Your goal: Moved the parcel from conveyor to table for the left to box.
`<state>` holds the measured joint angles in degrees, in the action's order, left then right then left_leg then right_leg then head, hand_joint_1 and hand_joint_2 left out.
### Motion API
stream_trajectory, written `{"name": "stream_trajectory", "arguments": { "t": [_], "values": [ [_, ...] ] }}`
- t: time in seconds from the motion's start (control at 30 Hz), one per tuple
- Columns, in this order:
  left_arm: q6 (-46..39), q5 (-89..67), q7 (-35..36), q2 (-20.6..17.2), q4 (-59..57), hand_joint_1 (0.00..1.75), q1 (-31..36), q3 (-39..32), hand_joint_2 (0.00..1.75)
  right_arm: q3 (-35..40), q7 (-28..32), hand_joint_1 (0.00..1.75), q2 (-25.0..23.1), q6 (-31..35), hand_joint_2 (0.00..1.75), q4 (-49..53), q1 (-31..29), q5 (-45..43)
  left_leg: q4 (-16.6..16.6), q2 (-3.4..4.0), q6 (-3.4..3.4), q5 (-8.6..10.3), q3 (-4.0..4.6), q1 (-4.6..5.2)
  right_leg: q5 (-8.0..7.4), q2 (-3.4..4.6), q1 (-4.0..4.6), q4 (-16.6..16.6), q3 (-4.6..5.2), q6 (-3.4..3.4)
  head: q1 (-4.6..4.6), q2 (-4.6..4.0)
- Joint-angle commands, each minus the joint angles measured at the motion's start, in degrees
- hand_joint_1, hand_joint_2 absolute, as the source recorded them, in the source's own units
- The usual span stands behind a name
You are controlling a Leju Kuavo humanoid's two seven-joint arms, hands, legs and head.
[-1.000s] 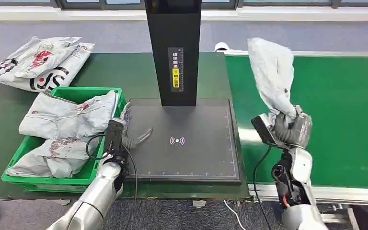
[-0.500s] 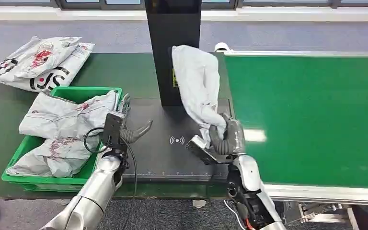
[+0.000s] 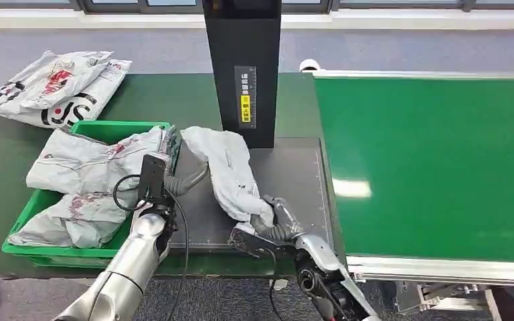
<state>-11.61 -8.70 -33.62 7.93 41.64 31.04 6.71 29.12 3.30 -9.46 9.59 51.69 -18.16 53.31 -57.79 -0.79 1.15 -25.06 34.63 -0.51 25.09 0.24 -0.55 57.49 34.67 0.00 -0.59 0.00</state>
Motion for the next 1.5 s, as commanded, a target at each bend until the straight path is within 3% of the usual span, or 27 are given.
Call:
{"name": "stream_trajectory", "arguments": {
  "t": [0.03,0.23,0.4,0.47,0.5,0.6,1.5],
  "values": [
    [-2.6,1.9,-0.7,-0.8,3.8,0.00,-1.8,-3.5,1.75,6.3,-5.1,0.00,4.8,0.8,1.75,-4.8,-2.4,0.2,0.1,0.08,-0.03,-0.02,-0.12,-0.01,-0.01,0.02,0.02,-0.1,-0.12,0.00,0.00,0.00],
    [-6.2,3.3,-1.5,-0.5,7.4,0.00,-2.6,-5.6,1.75,3.5,-4.5,0.00,3.8,4.9,1.75,1.0,-2.9,-0.8,0.0,0.08,-0.04,-0.02,-0.07,0.01,0.00,0.02,0.01,0.0,-0.07,0.01,0.00,0.00],
    [-11.2,2.6,-2.0,-0.2,11.7,0.00,-4.8,-6.3,1.75,-2.0,2.6,0.00,2.9,13.9,1.75,12.0,-0.3,-6.8,0.0,0.17,-0.06,-0.04,-0.12,0.00,-0.01,0.06,0.02,-0.1,-0.11,0.01,0.00,0.00],
    [-10.2,2.3,-1.3,-0.4,12.1,0.00,-5.3,-5.4,1.75,-4.4,7.7,0.00,2.6,15.6,1.75,15.1,0.8,-13.7,0.0,0.18,-0.04,-0.06,-0.07,0.01,0.01,0.08,0.00,0.0,-0.04,0.00,0.00,-0.02],
    [-8.6,-0.7,0.8,-1.3,10.6,0.00,-4.9,-2.6,1.75,-6.7,13.2,0.00,2.0,16.9,1.75,17.0,1.3,-21.2,0.0,0.15,-0.05,-0.06,-0.11,0.02,0.03,0.03,0.00,0.0,-0.08,-0.01,0.00,0.00],
    [-8.2,-9.5,3.2,-1.9,5.5,0.00,-3.7,2.6,1.75,-10.0,20.2,0.00,2.0,17.9,1.75,17.7,-0.3,-32.9,0.1,0.03,-0.06,-0.05,-0.16,0.03,0.06,-0.08,0.00,-0.1,-0.16,0.00,0.00,0.00],
    [-8.5,-10.0,2.6,-1.5,4.4,0.00,-3.4,2.4,1.75,-9.9,20.3,0.00,2.0,17.7,1.75,16.8,-1.1,-33.7,0.1,0.15,-0.03,-0.02,-0.14,0.06,-0.03,0.00,0.02,-0.1,-0.09,-0.02,0.00,0.00]
  ]
}}
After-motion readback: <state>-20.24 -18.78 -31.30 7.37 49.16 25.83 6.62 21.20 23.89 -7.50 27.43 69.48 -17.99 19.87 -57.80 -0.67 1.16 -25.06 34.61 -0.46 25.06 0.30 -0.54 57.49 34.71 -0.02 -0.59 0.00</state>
